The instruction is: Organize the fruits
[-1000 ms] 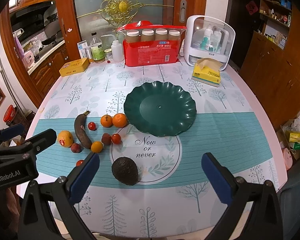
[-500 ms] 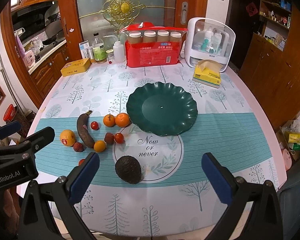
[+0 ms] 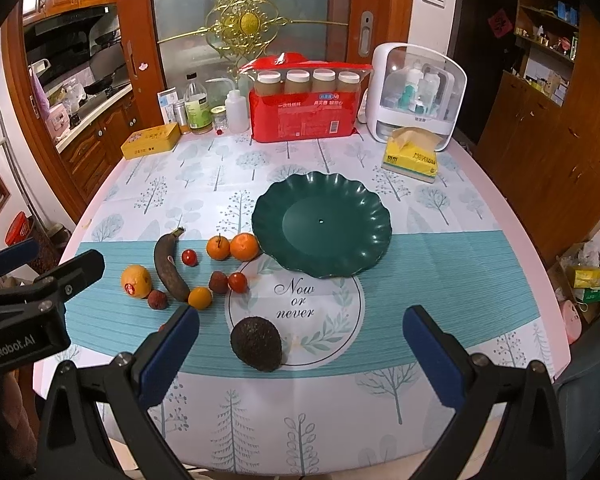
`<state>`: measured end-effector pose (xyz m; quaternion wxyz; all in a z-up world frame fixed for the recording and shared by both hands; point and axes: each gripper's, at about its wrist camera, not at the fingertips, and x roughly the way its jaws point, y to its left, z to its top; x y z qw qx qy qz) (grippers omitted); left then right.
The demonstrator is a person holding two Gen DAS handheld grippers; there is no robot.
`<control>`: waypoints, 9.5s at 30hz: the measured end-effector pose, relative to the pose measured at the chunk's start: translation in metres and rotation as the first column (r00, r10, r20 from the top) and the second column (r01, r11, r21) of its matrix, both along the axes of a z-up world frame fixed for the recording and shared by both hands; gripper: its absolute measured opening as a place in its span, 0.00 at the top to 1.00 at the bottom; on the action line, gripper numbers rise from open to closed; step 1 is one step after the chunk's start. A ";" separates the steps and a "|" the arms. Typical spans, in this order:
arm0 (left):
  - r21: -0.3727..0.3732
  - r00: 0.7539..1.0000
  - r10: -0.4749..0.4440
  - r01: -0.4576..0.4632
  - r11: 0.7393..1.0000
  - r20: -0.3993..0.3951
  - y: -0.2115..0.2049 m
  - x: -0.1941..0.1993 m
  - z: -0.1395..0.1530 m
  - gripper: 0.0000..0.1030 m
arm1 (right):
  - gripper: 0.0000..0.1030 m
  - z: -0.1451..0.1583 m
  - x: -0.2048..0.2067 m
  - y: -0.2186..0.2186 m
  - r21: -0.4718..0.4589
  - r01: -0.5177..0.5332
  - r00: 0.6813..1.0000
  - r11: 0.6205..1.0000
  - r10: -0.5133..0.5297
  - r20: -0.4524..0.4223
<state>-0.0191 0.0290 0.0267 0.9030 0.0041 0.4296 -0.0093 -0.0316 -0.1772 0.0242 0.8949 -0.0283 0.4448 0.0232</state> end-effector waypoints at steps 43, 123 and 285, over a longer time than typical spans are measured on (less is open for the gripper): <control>-0.023 0.999 0.032 -0.033 0.999 -0.034 0.033 0.011 -0.029 0.02 | 0.04 0.006 0.012 0.015 -0.044 -0.086 0.991 0.995 0.090 0.099; -0.145 0.906 0.046 -0.117 0.982 -0.421 0.007 0.057 -0.222 0.67 | 0.40 -0.189 0.057 0.048 0.032 -0.351 0.899 0.936 0.346 -0.268; -0.008 0.999 0.031 -0.031 0.999 -0.031 -0.035 0.059 -0.007 0.24 | 0.39 -0.007 0.067 -0.021 0.029 -0.265 0.964 0.964 0.265 0.025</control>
